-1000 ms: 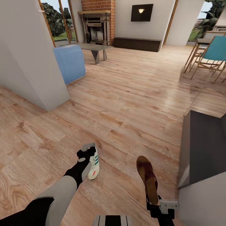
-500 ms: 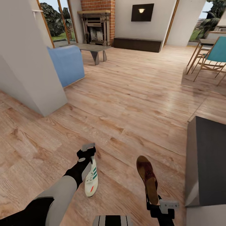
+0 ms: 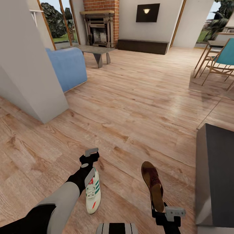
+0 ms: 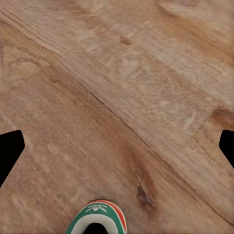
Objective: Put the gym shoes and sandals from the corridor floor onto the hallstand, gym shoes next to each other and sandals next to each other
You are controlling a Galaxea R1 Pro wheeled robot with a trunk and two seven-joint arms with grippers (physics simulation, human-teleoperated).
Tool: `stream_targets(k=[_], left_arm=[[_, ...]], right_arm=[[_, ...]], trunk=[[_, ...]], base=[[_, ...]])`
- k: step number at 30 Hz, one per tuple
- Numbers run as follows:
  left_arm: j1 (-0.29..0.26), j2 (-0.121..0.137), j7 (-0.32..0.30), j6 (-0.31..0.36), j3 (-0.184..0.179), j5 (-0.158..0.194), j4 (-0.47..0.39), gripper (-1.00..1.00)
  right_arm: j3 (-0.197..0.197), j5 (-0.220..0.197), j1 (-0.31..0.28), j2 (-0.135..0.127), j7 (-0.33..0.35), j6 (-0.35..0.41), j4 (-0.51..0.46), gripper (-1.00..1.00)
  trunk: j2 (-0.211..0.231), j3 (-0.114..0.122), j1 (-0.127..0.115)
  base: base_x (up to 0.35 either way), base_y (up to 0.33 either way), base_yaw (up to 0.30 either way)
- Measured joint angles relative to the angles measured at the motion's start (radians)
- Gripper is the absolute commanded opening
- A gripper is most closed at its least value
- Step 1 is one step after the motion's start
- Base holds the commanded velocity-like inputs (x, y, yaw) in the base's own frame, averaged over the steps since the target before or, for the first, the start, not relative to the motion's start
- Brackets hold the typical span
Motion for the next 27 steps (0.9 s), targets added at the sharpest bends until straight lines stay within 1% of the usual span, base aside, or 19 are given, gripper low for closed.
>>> stream_targets(k=[17, 21, 27], left_arm=[[0.000, 0.000, 0.000, 0.000, 0.001, 0.000, 0.000, 1.00], [0.000, 0.000, 0.000, 0.000, 0.001, 0.000, 0.000, 1.00], [0.000, 0.000, 0.000, 0.000, 0.001, -0.001, 0.000, 1.00]], right_arm=[[0.000, 0.000, 0.000, 0.000, 0.000, 0.000, 0.000, -1.00], [0.000, 0.000, 0.000, 0.000, 0.000, 0.000, 0.000, -1.00], [0.000, 0.000, 0.000, 0.000, 0.000, 0.000, 0.000, -1.00]], trunk=[[0.000, 0.000, 0.000], [0.000, 0.000, 0.000], [0.000, 0.000, 0.000]], base=[[0.006, 0.000, 0.000], [-0.124, 0.000, 0.000], [-0.248, 0.000, 0.000]])
